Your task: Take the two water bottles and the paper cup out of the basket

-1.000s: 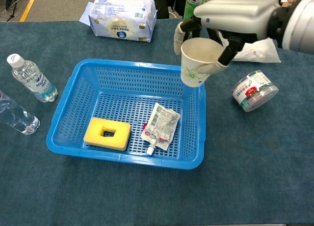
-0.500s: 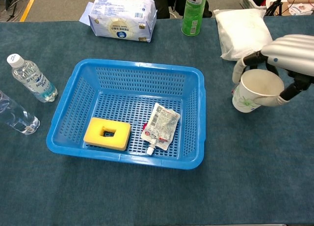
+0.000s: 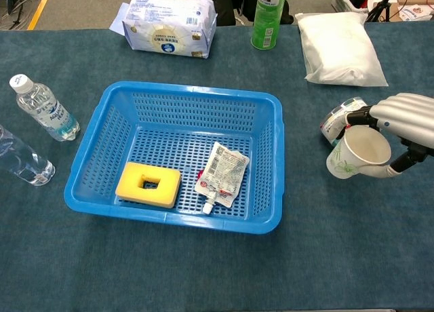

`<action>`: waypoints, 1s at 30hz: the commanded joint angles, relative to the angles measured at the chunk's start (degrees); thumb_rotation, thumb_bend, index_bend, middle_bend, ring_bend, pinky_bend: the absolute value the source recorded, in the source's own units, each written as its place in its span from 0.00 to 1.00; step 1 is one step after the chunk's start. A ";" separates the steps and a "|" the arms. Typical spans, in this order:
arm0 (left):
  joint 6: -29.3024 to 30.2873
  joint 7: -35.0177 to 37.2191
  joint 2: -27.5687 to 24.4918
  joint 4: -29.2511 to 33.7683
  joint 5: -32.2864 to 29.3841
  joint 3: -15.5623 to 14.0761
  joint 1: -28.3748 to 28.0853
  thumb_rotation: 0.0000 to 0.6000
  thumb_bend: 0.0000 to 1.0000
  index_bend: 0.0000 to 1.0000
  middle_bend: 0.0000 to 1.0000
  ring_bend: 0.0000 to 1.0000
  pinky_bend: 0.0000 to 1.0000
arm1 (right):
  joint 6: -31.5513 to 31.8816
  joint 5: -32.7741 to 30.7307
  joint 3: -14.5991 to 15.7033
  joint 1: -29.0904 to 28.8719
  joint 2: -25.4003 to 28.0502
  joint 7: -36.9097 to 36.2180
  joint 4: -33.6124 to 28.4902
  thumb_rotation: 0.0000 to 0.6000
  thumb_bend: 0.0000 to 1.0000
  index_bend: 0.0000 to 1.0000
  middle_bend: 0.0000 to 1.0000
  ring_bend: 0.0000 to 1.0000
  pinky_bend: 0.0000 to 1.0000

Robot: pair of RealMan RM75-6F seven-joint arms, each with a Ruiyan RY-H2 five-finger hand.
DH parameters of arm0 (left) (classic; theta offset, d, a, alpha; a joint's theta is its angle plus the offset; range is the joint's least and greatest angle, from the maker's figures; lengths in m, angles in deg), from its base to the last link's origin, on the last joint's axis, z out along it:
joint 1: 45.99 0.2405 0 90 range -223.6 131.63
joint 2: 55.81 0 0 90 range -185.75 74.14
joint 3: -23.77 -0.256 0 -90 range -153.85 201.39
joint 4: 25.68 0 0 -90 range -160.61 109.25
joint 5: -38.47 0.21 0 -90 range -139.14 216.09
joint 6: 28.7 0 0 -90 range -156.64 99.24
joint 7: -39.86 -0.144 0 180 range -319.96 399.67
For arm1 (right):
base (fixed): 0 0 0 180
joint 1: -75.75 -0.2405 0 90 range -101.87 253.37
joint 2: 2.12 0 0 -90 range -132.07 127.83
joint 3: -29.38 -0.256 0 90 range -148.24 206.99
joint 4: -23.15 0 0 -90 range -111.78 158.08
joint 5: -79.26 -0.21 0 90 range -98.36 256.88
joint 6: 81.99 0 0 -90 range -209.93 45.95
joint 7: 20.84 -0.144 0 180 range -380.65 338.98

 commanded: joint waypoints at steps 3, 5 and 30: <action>-0.07 0.35 0.00 -0.39 -0.10 -0.18 0.10 1.00 0.23 0.24 0.13 0.01 0.17 | -0.17 -0.11 0.04 0.90 -2.53 -0.13 2.03 1.00 0.21 0.25 0.28 0.27 0.37; -0.16 0.48 0.08 -0.60 -0.17 -0.17 0.04 1.00 0.23 0.24 0.13 0.01 0.17 | -0.33 -0.18 -0.01 1.02 -3.08 0.18 2.26 1.00 0.21 0.22 0.26 0.26 0.36; 0.55 -0.60 0.71 -2.53 -0.46 -0.39 0.42 1.00 0.24 0.24 0.14 0.01 0.17 | 23.16 -8.04 -7.69 13.35 5.86 14.75 -5.48 1.00 0.22 0.18 0.27 0.22 0.32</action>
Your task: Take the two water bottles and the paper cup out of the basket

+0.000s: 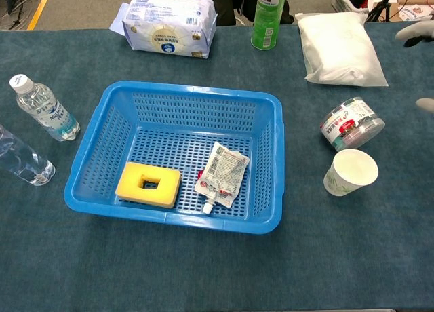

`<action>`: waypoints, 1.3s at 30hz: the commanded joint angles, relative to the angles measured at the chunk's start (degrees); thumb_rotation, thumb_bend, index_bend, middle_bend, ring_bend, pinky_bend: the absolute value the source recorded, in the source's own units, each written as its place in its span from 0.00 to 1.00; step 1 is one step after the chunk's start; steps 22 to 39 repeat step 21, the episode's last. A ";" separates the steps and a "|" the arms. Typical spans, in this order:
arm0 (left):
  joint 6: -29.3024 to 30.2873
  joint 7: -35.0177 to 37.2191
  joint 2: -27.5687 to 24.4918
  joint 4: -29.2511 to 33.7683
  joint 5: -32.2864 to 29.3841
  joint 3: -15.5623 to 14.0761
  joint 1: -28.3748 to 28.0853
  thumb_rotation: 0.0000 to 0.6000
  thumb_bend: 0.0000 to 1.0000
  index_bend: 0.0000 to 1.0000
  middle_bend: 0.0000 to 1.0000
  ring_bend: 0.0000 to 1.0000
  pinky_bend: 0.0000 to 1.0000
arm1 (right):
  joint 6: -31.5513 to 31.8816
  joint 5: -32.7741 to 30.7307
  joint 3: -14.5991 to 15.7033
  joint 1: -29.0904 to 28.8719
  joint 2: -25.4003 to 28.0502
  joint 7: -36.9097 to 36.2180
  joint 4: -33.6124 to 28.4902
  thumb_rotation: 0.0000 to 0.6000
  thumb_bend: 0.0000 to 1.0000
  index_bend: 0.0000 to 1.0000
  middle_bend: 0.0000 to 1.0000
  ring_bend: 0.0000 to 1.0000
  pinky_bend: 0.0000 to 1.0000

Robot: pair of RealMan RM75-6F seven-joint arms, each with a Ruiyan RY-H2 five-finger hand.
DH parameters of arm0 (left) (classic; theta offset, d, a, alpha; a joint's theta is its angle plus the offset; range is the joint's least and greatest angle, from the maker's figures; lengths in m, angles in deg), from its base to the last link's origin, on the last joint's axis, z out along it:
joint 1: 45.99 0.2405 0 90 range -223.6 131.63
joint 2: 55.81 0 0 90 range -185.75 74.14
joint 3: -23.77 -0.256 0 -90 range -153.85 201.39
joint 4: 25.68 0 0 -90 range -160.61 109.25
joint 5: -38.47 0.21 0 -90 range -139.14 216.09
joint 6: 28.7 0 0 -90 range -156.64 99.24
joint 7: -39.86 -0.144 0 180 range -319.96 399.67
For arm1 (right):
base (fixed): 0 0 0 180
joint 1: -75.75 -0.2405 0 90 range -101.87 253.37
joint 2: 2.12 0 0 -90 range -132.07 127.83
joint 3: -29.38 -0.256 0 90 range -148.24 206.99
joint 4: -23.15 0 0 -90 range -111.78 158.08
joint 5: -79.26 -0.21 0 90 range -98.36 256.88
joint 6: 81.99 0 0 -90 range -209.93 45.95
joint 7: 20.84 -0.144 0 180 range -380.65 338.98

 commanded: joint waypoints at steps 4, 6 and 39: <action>0.72 -0.44 0.88 -0.63 0.07 0.03 0.29 1.00 0.24 0.24 0.14 0.01 0.17 | 5.40 -3.84 -1.71 4.91 2.00 2.85 -0.94 1.00 0.22 0.18 0.27 0.22 0.32; 1.09 -0.92 1.17 -1.01 -0.03 0.07 0.44 1.00 0.23 0.24 0.14 0.01 0.17 | 5.96 -4.77 -1.81 5.79 2.37 3.14 -0.91 1.00 0.22 0.18 0.27 0.22 0.32; 3.89 -3.90 2.36 -4.22 -5.01 0.24 3.22 1.00 0.24 0.25 0.14 0.01 0.17 | 8.08 -10.37 -4.07 9.68 3.89 4.08 -1.46 1.00 0.22 0.18 0.28 0.22 0.32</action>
